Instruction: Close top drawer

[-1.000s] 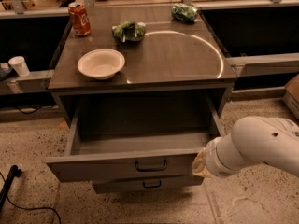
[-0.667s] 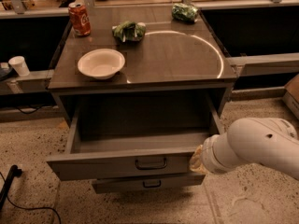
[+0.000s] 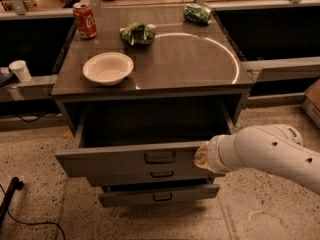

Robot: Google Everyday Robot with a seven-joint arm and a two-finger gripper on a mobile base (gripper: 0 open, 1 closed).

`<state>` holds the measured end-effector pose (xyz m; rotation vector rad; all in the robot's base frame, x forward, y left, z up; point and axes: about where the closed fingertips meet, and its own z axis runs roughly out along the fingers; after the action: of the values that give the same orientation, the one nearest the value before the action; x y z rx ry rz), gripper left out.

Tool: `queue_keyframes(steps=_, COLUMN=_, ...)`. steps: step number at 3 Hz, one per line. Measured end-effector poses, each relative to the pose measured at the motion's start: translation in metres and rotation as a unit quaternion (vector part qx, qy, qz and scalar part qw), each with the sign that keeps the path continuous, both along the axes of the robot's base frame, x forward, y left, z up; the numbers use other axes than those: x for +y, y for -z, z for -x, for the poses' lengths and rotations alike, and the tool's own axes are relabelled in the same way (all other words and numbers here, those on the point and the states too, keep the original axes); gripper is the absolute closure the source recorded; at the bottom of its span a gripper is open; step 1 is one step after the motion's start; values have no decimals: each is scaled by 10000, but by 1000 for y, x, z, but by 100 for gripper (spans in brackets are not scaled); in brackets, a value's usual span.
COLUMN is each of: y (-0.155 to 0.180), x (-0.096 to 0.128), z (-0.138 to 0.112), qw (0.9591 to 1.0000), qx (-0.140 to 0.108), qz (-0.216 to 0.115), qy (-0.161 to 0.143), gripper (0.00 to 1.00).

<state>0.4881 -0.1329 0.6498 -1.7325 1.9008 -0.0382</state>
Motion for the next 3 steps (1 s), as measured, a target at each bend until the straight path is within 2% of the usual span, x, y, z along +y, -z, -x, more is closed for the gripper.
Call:
queue_keyframes(steps=1, y=0, x=0, z=0, qw=10000, qx=0, qz=0, qy=0, gripper=100)
queue_keyframes(steps=2, y=6, x=3, z=-5, qw=9997, qx=-71, qz=-228, qy=-52, gripper=100)
queue_keyframes(steps=3, y=24, x=13, z=-20, qw=9973, qx=-218, qz=-696, qy=-90, gripper=100)
